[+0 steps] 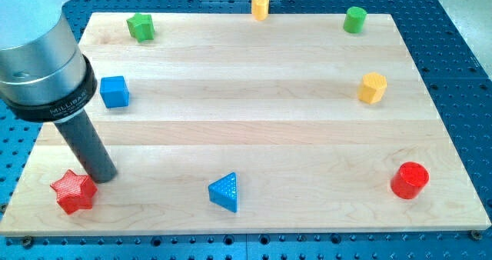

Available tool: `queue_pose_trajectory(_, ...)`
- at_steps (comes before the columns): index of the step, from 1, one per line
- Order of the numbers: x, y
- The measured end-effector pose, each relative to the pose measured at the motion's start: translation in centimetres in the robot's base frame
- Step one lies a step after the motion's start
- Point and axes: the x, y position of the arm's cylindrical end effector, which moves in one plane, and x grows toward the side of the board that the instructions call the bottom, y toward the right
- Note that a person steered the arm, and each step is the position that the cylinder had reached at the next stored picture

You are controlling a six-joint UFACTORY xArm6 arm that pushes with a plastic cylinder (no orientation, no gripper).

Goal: Place the hexagon at the center of the board

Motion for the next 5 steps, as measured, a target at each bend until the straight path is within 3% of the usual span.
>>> queue_pose_trajectory(4,0.4,-0.6)
queue_pose_trajectory(5,-2.4,3.8)
